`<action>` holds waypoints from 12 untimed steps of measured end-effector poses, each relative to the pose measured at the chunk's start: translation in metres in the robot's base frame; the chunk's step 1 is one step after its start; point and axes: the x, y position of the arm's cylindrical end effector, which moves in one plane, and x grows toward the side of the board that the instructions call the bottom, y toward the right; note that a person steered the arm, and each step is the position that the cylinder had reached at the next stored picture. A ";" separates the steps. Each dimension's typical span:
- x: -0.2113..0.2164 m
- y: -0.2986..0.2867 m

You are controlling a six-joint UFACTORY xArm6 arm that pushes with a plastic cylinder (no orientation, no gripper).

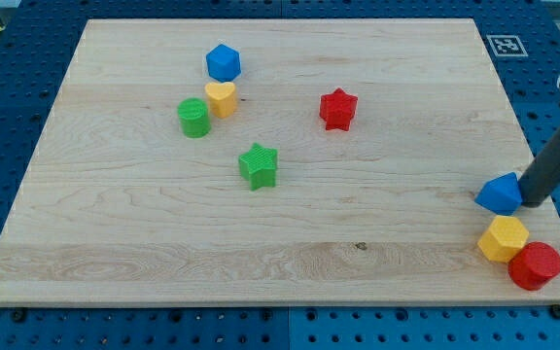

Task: Move the blue triangle into the red circle

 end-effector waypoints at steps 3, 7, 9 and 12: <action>-0.082 -0.021; -0.050 -0.022; -0.026 -0.022; 0.029 -0.025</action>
